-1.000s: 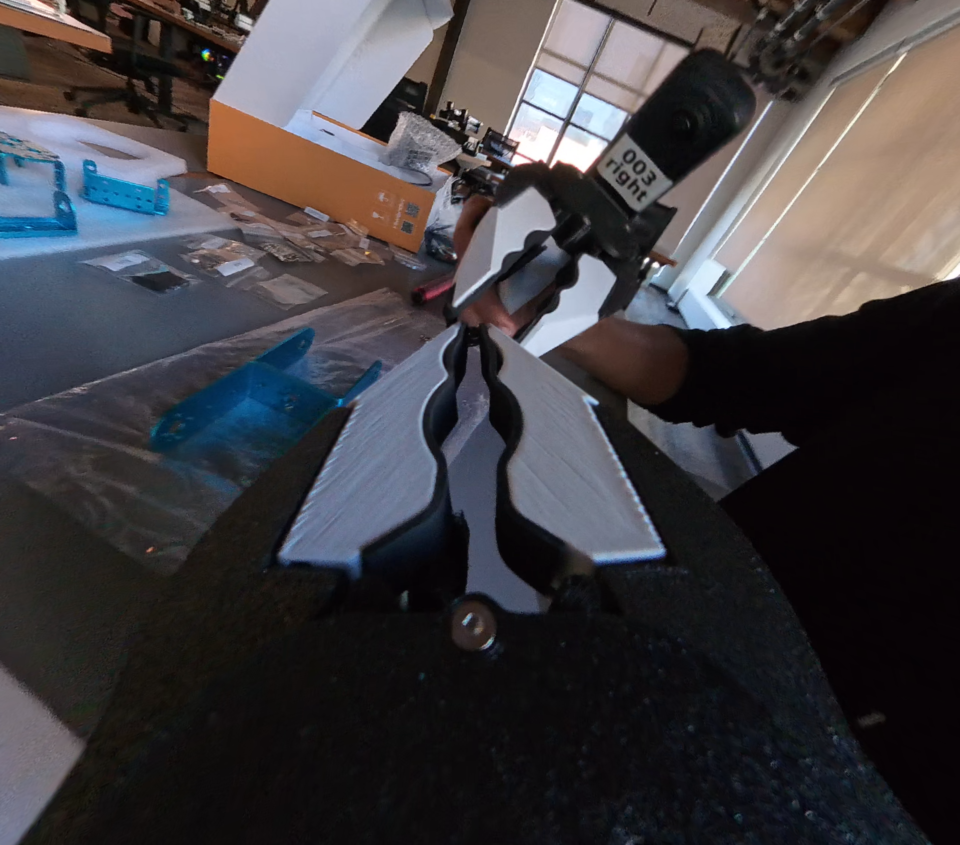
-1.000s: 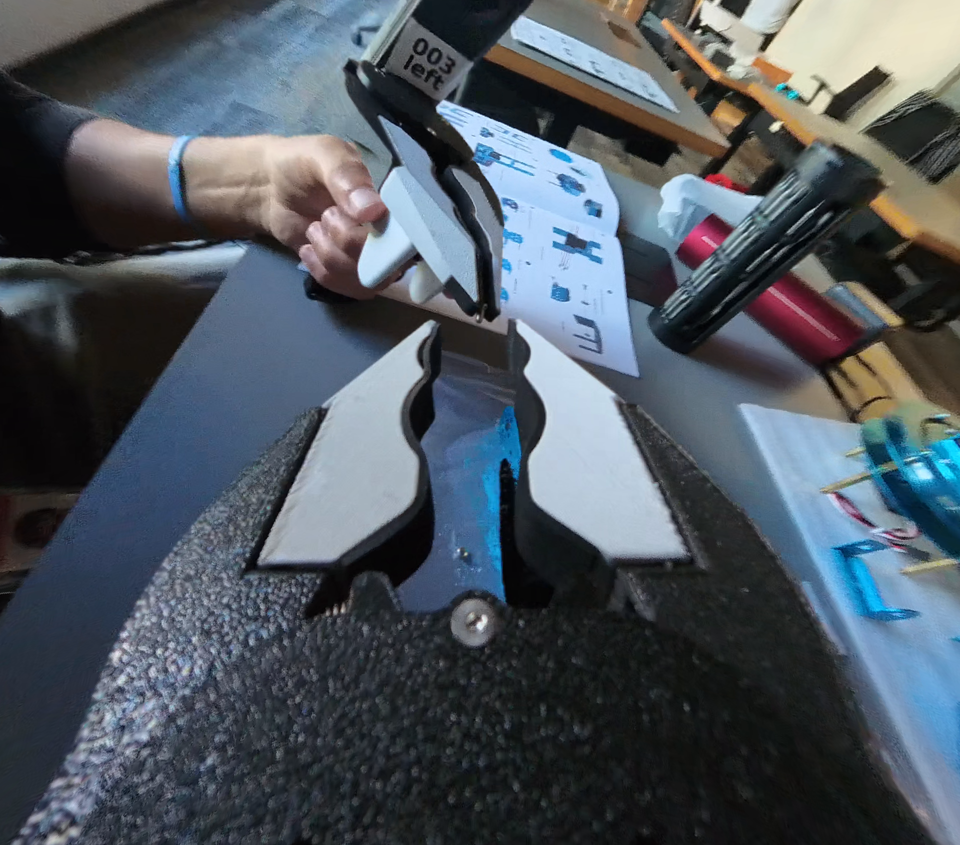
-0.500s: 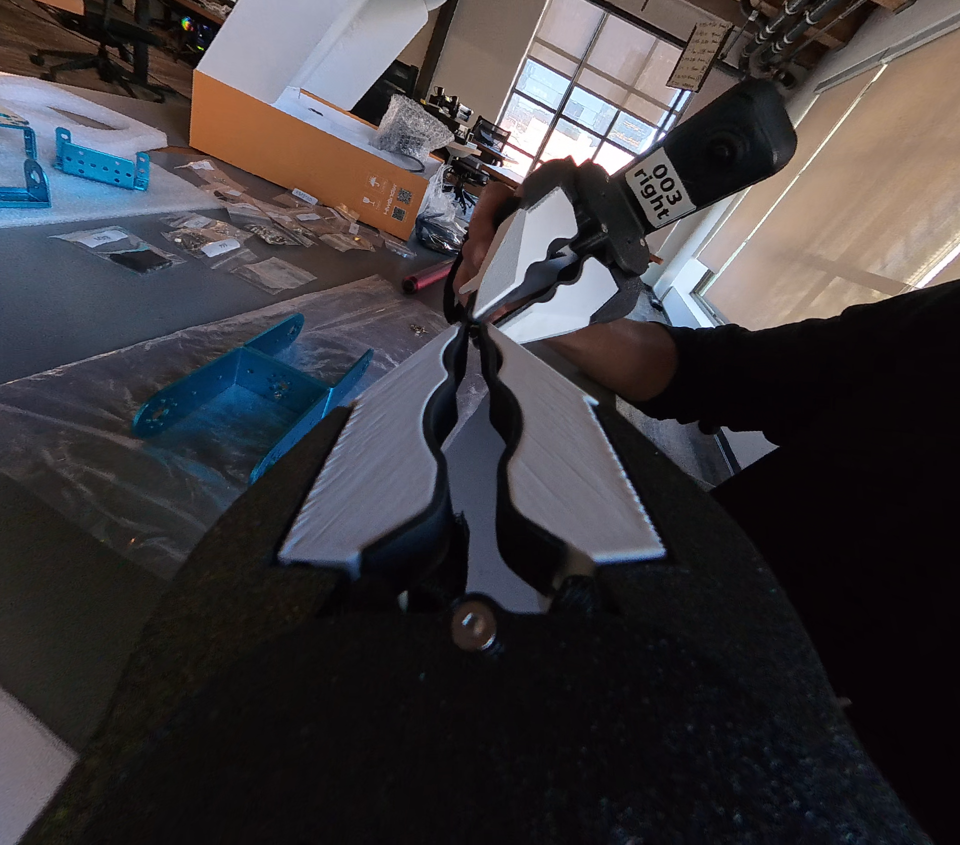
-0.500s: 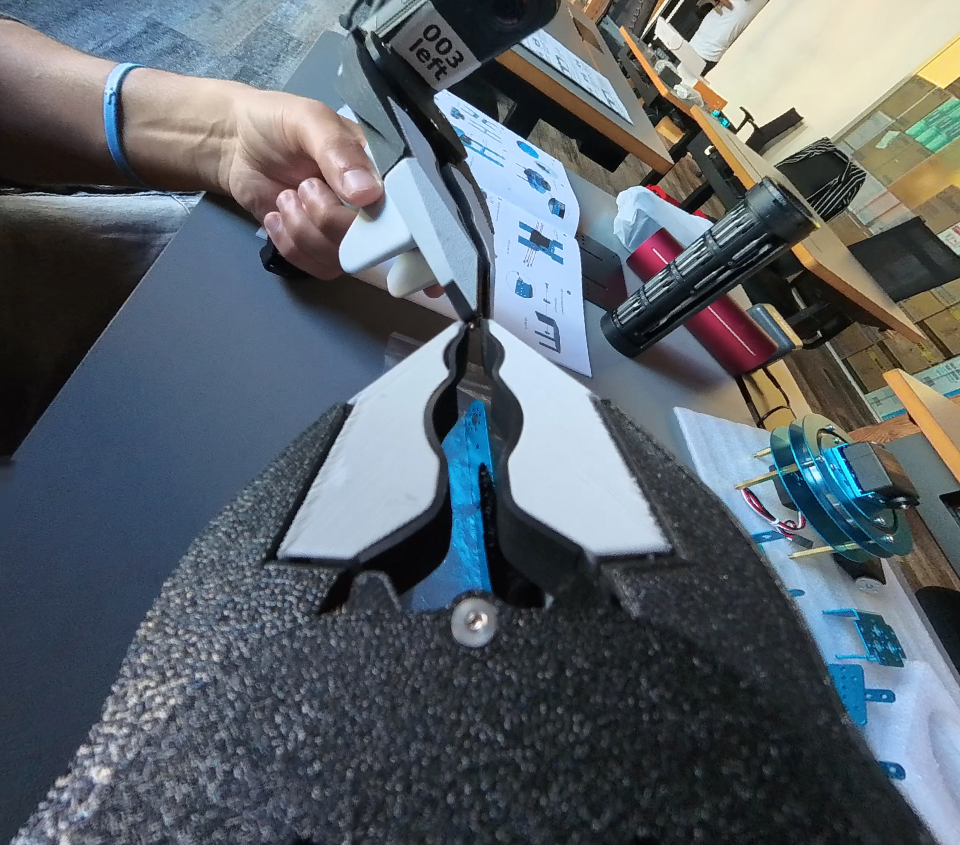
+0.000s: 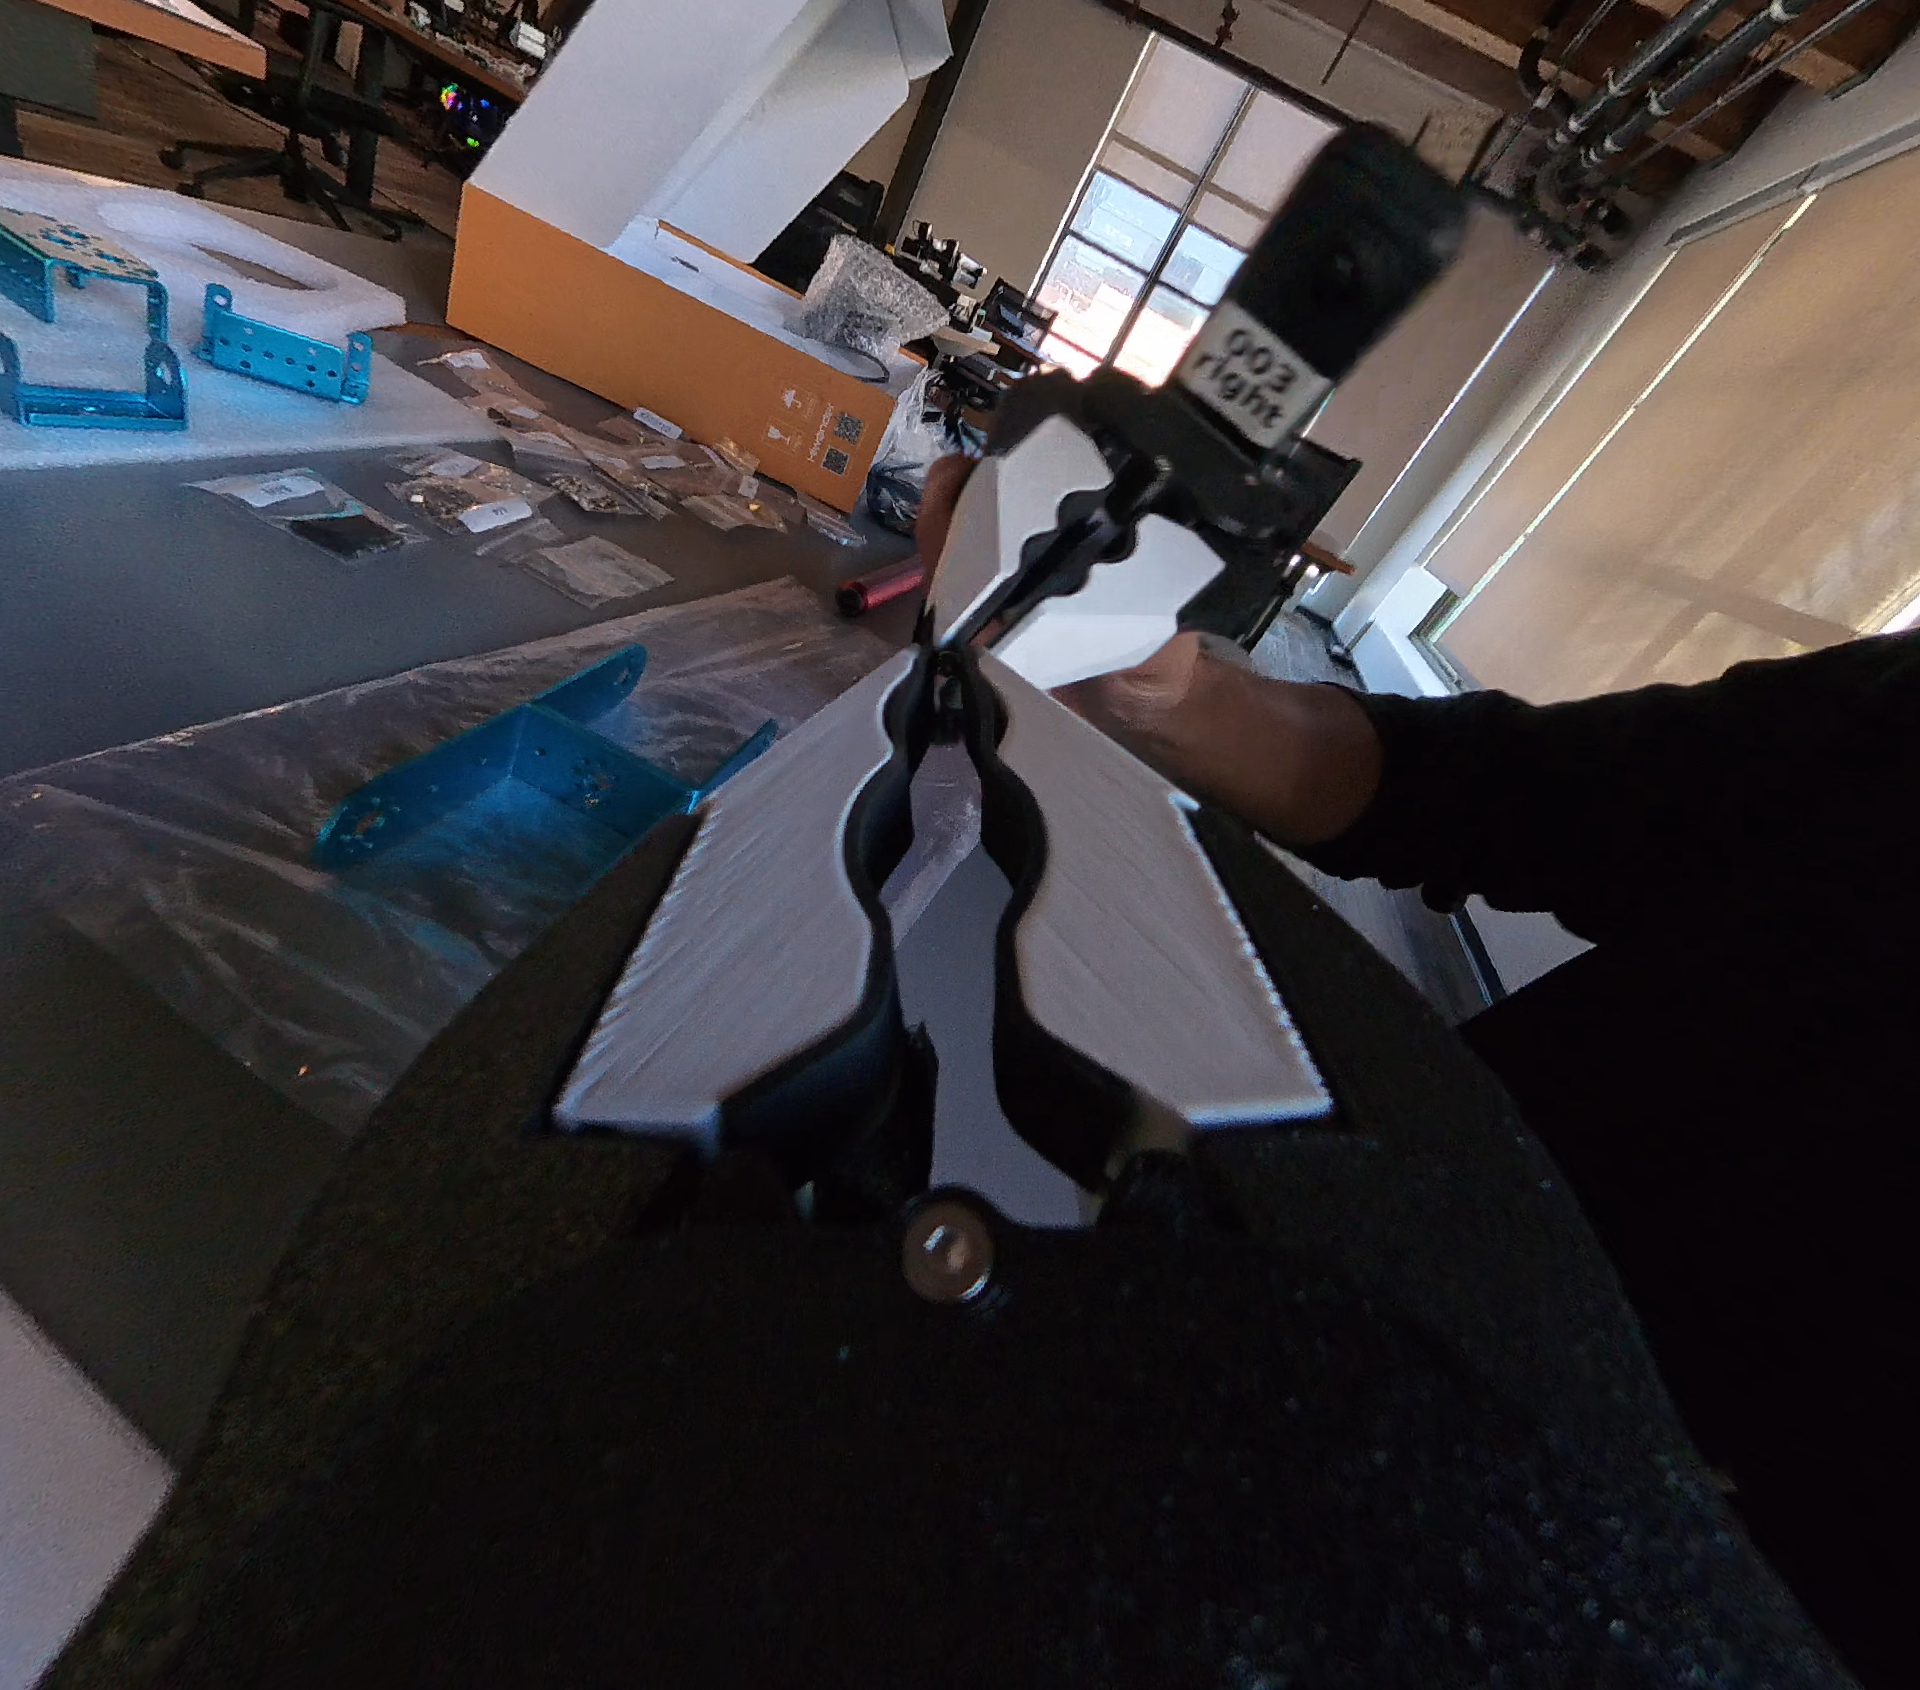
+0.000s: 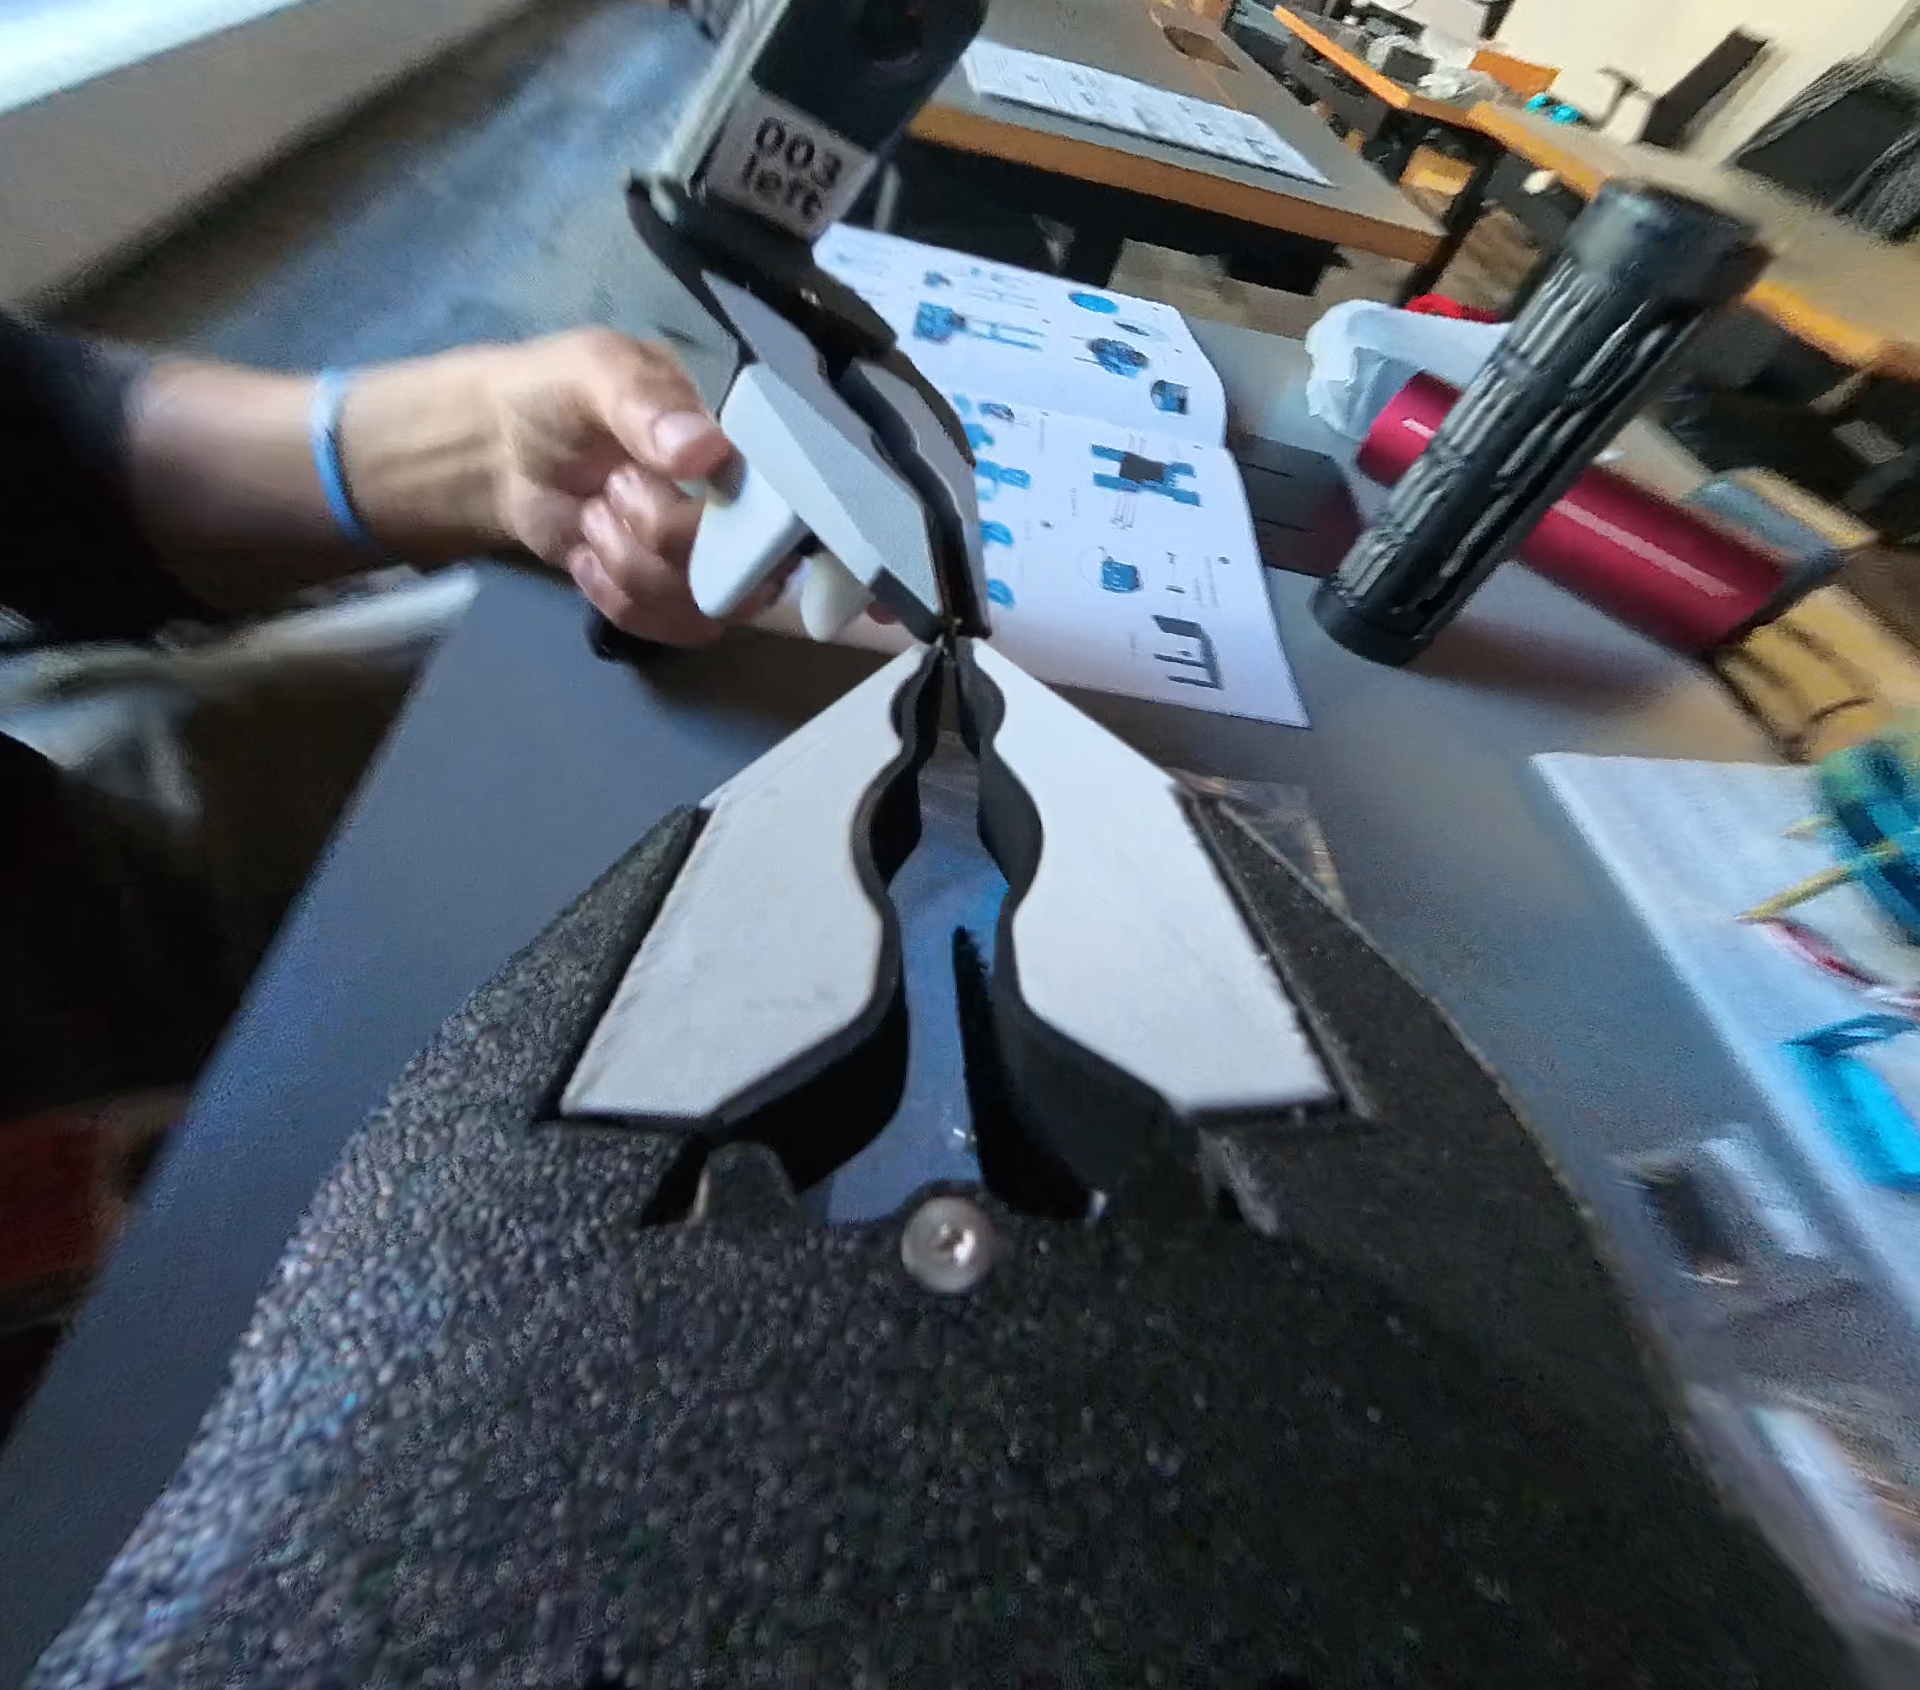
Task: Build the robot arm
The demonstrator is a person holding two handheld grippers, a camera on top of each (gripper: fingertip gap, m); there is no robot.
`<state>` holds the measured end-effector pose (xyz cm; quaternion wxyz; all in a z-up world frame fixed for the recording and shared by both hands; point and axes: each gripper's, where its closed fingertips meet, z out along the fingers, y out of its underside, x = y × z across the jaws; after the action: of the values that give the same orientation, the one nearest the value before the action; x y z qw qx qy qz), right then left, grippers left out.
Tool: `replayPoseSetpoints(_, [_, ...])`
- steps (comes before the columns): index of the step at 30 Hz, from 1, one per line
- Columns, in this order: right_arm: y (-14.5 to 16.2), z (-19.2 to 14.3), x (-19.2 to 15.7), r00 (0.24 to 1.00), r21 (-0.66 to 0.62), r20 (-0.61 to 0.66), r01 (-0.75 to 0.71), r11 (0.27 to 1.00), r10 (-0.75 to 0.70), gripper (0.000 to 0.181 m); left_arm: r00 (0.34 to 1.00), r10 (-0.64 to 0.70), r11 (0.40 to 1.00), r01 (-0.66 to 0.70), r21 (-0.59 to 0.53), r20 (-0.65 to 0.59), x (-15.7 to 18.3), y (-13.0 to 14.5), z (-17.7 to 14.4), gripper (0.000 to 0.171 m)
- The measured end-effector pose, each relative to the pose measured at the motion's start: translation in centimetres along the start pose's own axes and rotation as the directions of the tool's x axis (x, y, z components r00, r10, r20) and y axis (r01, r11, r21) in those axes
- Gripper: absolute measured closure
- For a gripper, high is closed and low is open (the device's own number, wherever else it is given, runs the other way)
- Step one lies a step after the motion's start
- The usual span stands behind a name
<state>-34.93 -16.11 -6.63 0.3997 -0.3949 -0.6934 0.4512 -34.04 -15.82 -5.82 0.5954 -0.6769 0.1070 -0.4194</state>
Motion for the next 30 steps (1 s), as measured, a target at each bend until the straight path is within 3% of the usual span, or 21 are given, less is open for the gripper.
replayPoseSetpoints(4, [-0.8,-0.4,0.2,0.954,0.103,0.161,-0.270,0.957,0.252,0.179,0.999,-0.008,0.997,0.012,0.077,-0.051,0.9,-1.3,-0.6,0.160])
replayPoseSetpoints(8, [-1.5,-0.9,0.3,0.907,0.154,0.257,-0.380,0.912,0.334,0.179,0.999,0.032,0.999,-0.032,0.040,0.006,0.2,-0.7,-0.4,0.167])
replayPoseSetpoints(18, [-0.6,-0.2,-0.4,0.917,0.095,0.250,-0.342,0.935,0.310,0.179,0.994,0.095,0.995,-0.096,0.020,0.045,0.1,-0.3,-0.1,0.171])
replayPoseSetpoints(21, [-0.3,-0.1,-0.2,0.919,0.082,0.238,-0.342,0.936,0.315,0.179,0.979,0.176,0.984,-0.177,-0.002,0.101,-0.2,-0.1,0.0,0.171])
replayPoseSetpoints(26, [0.5,0.2,0.0,0.933,0.038,0.203,-0.310,0.950,0.296,0.179,0.914,0.354,0.935,-0.346,-0.078,0.196,-0.7,0.4,0.1,0.171])
replayPoseSetpoints(30, [1.2,0.4,-0.1,0.945,0.005,0.183,-0.278,0.961,0.272,0.179,0.818,0.520,0.854,-0.491,-0.171,0.247,-1.1,1.0,0.2,0.171])
